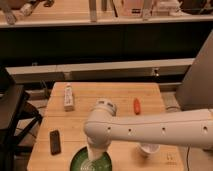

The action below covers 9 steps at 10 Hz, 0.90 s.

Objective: Place the white sponge in the ceramic bowl

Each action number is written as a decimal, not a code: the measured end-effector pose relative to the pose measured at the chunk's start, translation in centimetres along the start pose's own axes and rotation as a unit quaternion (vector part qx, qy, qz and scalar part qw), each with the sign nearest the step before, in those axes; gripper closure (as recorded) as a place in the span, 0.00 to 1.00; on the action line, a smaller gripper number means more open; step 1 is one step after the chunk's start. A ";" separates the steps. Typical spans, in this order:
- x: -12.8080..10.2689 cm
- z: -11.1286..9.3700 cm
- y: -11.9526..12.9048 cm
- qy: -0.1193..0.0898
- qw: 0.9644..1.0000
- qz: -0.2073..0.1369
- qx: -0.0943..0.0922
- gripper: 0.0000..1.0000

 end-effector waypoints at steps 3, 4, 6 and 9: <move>0.0 0.2 0.2 -0.002 1.000 0.002 0.003 0.20; 0.0 0.2 0.3 -0.002 1.000 0.003 0.004 0.20; 0.0 0.3 0.4 -0.003 1.000 0.003 0.005 0.20; 0.0 0.5 0.7 -0.005 1.000 0.005 0.006 0.20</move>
